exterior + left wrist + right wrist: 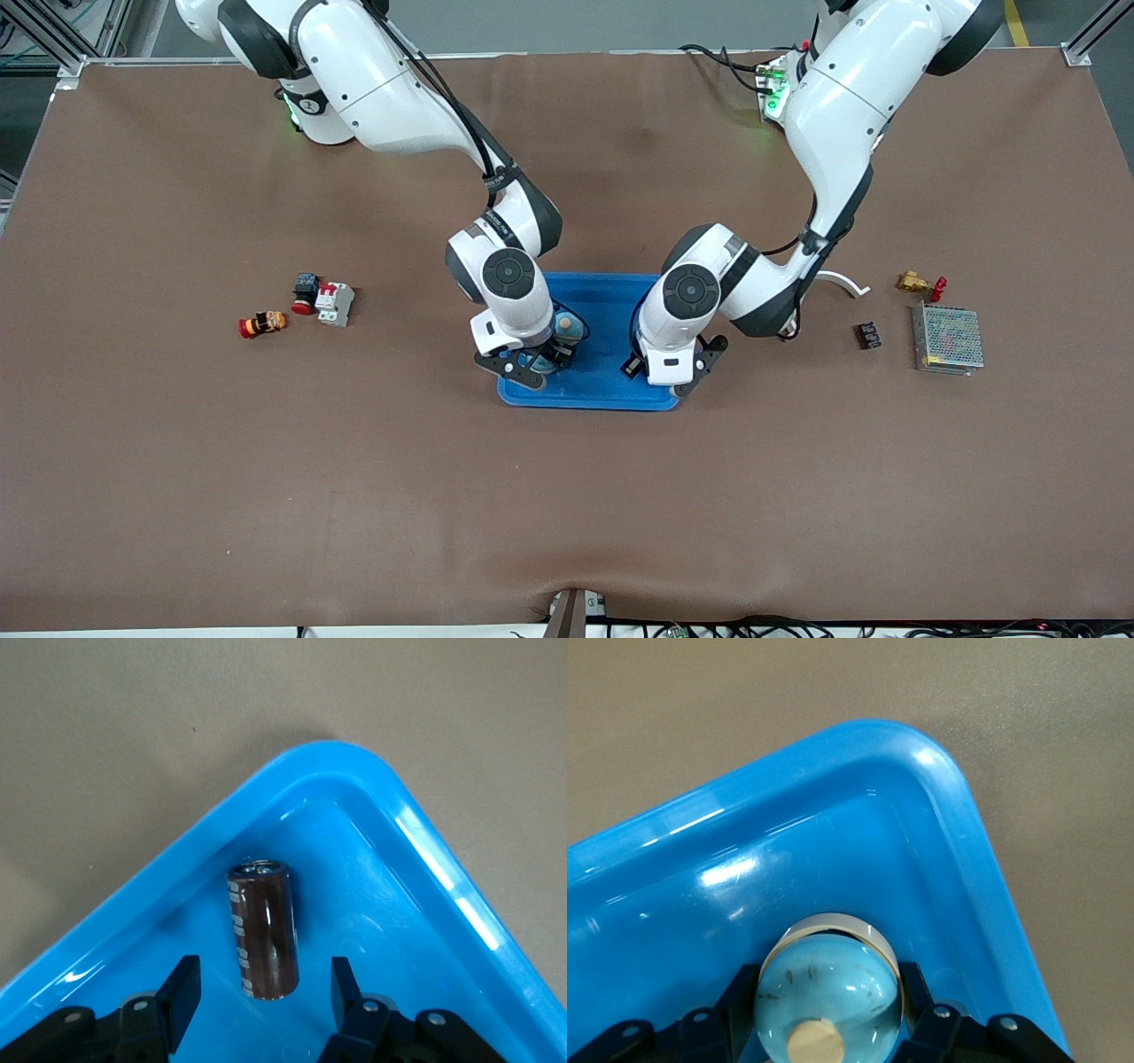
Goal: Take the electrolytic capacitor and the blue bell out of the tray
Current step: 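Lift the capacitor and the blue bell out of the tray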
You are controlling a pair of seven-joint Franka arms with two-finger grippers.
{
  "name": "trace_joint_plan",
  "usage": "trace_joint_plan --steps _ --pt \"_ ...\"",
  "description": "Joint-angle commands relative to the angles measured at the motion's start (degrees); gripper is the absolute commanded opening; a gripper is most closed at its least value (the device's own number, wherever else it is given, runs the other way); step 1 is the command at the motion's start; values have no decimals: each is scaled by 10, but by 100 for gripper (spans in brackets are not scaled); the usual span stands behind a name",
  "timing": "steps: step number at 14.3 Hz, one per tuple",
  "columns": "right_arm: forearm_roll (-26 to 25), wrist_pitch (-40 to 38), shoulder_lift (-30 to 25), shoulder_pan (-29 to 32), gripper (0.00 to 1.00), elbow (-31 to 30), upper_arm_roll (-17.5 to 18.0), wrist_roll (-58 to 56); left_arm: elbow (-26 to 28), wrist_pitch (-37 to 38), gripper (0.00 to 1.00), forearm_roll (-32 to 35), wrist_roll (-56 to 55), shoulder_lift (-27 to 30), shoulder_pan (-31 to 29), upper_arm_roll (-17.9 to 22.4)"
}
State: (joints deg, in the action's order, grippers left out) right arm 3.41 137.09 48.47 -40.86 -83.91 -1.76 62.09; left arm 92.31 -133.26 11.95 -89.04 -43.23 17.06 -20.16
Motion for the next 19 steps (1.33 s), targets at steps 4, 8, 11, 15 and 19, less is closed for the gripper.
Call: trace_joint_plan --steps 4,8,11,15,19 --pt "-3 -37 -7 6 58 31 0 -4 -14 -8 52 0 -8 -22 10 12" --pt "-3 -86 -17 6 58 52 0 -7 -15 -8 35 1 -10 -22 10 12" --pt "-3 -139 -47 21 58 53 -2 -56 -15 -7 7 2 -7 -15 10 12" --pt "5 -206 -97 72 58 53 -1 -154 -25 33 0 3 1 27 9 6" --pt "5 -251 -132 123 58 53 0 -268 -42 134 0 2 113 96 -2 5"
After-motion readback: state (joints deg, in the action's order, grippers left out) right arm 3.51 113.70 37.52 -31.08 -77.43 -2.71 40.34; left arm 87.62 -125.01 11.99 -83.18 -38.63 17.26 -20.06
